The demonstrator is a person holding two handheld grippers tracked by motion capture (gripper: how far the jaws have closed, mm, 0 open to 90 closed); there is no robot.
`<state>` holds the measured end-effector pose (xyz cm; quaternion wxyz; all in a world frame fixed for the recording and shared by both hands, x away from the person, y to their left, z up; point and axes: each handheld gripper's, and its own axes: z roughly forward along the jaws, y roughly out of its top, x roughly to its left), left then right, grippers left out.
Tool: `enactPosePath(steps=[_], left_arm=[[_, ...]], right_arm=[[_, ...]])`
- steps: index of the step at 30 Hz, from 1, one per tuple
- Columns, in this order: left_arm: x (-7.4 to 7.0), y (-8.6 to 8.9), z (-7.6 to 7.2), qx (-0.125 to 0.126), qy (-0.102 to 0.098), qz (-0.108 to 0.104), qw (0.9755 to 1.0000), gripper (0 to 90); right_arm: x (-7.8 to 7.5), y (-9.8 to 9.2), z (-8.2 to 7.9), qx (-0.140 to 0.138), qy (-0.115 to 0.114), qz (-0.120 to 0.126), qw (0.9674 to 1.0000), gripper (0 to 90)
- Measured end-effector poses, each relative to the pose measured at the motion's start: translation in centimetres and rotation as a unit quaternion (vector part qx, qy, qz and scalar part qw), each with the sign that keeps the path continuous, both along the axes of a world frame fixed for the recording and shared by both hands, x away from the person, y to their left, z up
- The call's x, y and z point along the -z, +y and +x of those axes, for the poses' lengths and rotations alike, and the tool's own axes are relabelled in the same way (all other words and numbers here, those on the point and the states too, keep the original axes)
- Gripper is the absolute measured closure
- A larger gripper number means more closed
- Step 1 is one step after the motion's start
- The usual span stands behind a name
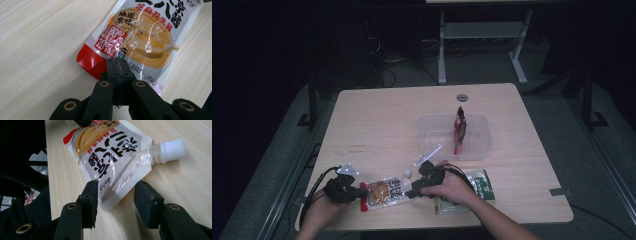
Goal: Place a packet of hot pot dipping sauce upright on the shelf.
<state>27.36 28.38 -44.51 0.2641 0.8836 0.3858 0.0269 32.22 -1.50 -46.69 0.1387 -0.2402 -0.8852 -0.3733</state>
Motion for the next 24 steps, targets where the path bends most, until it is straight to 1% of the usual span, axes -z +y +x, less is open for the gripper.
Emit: enactPosePath(steps=[4,10,11,14,17,21,23,24], left_arm=[[0.1,0.0,0.0,-0.002,0.000,-0.004,1.0000,89.8],[0.0,0.1,0.0,-0.001,0.002,-0.002,1.0000,89.8],[0.1,0.1,0.0,-0.002,0.000,-0.004,1.0000,89.8],[0.1,0.1,0.0,-0.005,0.003,-0.008,1.0000,89.8],[0.1,0.1,0.0,-0.004,0.002,-0.007,1.0000,89.8],[0.0,0.0,0.0,-0.003,0.001,-0.004,1.0000,89.8],[0.0,0.0,0.0,-0.002,0.001,-0.004,1.0000,89.8],[0.1,0.0,0.0,-0.002,0.000,-0.004,1.0000,89.8]], right_arm=[[0.1,0.3,0.1,0.000,0.003,0.005,1.0000,53.8],[0.2,1.3,0.4,-0.004,0.007,0.010,0.9999,54.1],[0.2,1.5,0.4,-0.005,0.006,0.011,0.9999,54.3],[0.3,1.8,0.6,-0.009,0.010,0.017,0.9998,55.3],[0.5,2.2,0.8,-0.013,0.007,0.019,0.9997,58.8],[0.6,2.3,0.9,-0.018,0.011,0.022,0.9995,64.4],[0.8,2.2,1.1,-0.015,0.022,0.026,0.9993,69.7],[0.8,2.1,1.1,-0.014,0.031,0.027,0.9991,71.8]])
